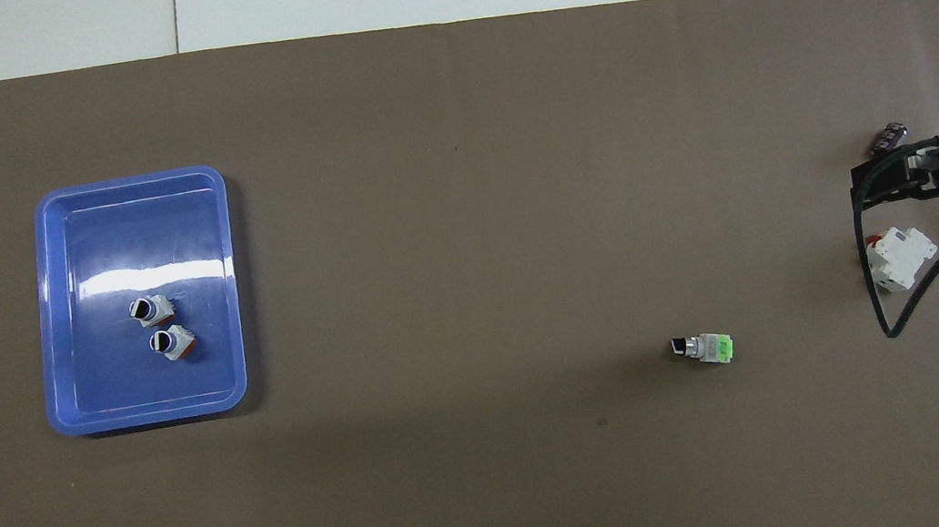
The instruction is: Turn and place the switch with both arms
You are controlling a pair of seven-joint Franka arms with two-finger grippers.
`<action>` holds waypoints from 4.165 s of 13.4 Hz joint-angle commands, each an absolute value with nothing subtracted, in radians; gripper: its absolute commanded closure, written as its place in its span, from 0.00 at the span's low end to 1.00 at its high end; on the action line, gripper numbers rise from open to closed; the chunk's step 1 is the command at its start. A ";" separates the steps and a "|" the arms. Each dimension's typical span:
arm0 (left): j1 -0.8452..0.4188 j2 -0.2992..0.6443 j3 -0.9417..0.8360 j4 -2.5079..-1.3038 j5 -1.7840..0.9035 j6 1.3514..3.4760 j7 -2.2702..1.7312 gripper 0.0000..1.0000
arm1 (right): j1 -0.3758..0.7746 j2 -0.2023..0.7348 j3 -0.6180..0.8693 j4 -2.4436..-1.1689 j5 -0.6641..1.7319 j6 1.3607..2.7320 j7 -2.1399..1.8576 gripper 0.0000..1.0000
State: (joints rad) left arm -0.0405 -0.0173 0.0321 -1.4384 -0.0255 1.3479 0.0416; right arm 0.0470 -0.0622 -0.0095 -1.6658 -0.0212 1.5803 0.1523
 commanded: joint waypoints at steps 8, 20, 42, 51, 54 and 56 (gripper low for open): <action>-0.040 -0.046 0.031 -1.470 -0.011 1.347 0.034 0.00 | 0.019 -0.109 -0.011 -1.700 -0.025 1.622 0.130 0.00; -0.040 -0.046 0.031 -1.471 -0.011 1.347 0.034 0.00 | -0.025 -0.184 -0.011 -2.152 0.121 1.954 1.324 0.00; -0.040 -0.046 0.029 -1.470 -0.011 1.347 0.034 0.00 | 0.097 -0.118 -0.011 -2.597 0.393 2.345 1.551 0.00; -0.040 -0.052 0.029 -1.482 -0.011 1.351 0.028 0.00 | 0.101 -0.095 -0.011 -2.623 0.393 2.407 1.523 0.22; -0.041 -0.052 0.028 -1.482 -0.011 1.353 0.028 0.00 | 0.110 -0.086 -0.009 -2.611 0.391 2.405 1.519 0.81; -0.043 -0.052 0.028 -1.482 -0.011 1.356 0.035 0.00 | 0.120 -0.075 -0.011 -2.579 0.391 2.378 1.476 1.00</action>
